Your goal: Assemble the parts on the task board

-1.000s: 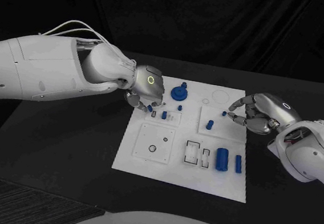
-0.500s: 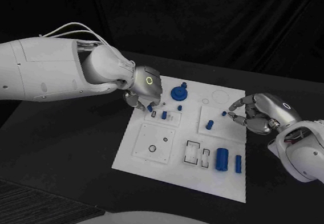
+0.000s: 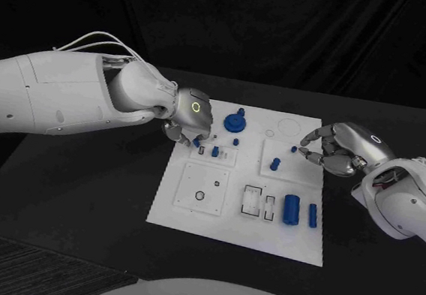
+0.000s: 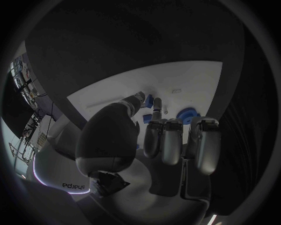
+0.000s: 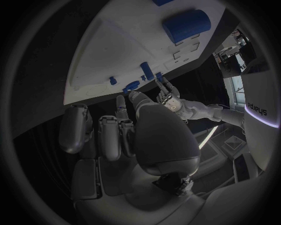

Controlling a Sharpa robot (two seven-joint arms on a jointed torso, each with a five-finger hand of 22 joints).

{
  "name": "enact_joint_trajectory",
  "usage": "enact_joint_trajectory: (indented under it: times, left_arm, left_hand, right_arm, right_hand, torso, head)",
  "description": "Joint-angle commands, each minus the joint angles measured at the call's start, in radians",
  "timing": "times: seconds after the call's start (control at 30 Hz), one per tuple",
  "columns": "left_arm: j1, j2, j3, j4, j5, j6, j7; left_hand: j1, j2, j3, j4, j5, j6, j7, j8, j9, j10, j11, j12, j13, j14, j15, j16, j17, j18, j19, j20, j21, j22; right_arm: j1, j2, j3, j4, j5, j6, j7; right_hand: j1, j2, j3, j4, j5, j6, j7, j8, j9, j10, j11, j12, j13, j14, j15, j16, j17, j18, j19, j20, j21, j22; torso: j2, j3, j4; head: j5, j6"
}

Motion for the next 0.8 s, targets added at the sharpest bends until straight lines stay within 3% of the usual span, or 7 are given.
enact_joint_trajectory:
  times: [0.03,0.57,0.73,0.8]
  left_arm:
    - [-0.002,0.002,0.001,-0.001,-0.007,0.001,-0.005]
    - [-0.005,0.005,0.001,-0.001,-0.007,-0.007,-0.003]
    - [-0.005,0.005,0.001,-0.002,-0.007,-0.001,-0.003]
    - [-0.005,0.006,0.001,-0.002,-0.007,0.002,-0.004]
  left_hand:
    - [-0.002,0.018,0.021,-0.024,0.011,-0.009,0.000,-0.012,0.021,0.108,0.003,0.014,0.260,0.104,0.011,0.014,0.267,-0.042,0.096,0.001,0.009,0.275]
    - [-0.061,0.061,0.006,-0.026,0.024,0.035,-0.001,0.020,0.084,0.108,0.006,0.014,0.260,0.104,0.014,0.014,0.267,-0.041,0.092,0.003,0.003,0.274]
    - [-0.069,0.066,0.000,-0.045,0.025,0.047,-0.004,0.052,0.145,0.108,0.006,0.014,0.260,0.104,0.014,0.014,0.267,-0.040,0.090,0.003,0.001,0.273]
    - [-0.077,0.069,-0.004,-0.058,0.024,0.038,-0.006,0.075,0.208,0.108,0.007,0.014,0.260,0.104,0.015,0.014,0.267,-0.040,0.090,0.003,0.001,0.273]
  right_arm:
    - [-0.002,-0.001,0.001,0.001,-0.002,0.001,-0.007]
    - [-0.002,-0.001,0.001,-0.001,-0.002,0.009,-0.013]
    - [-0.002,-0.001,0.001,-0.001,-0.002,0.010,-0.014]
    - [-0.002,-0.002,0.001,-0.001,-0.002,0.010,-0.014]
  right_hand:
    - [-0.002,-0.001,0.007,0.001,0.013,0.005,0.000,0.015,-0.012,0.108,0.003,0.020,0.267,0.070,0.007,-0.018,0.079,0.040,0.006,0.004,-0.010,0.182]
    - [-0.005,-0.001,0.006,0.003,0.015,0.006,0.000,0.016,-0.012,0.108,0.003,0.020,0.267,0.070,0.007,-0.018,0.079,0.041,0.006,0.004,-0.012,0.182]
    - [-0.005,-0.001,0.006,0.003,0.015,0.006,0.000,0.016,-0.012,0.108,0.003,0.020,0.267,0.070,0.007,-0.018,0.079,0.041,0.006,0.004,-0.012,0.182]
    - [-0.005,-0.001,0.006,0.003,0.015,0.006,0.000,0.016,-0.012,0.108,0.003,0.020,0.267,0.070,0.007,-0.018,0.079,0.041,0.006,0.004,-0.012,0.182]
  torso:
    - [0.001,-0.0005,0.0000]
    - [0.000,0.0000,0.0003]
    - [0.000,-0.0001,0.0002]
    - [0.000,-0.0005,-0.0002]
  head:
    - [0.001,0.000]
    - [0.000,0.000]
    - [0.000,0.000]
    - [0.000,0.000]
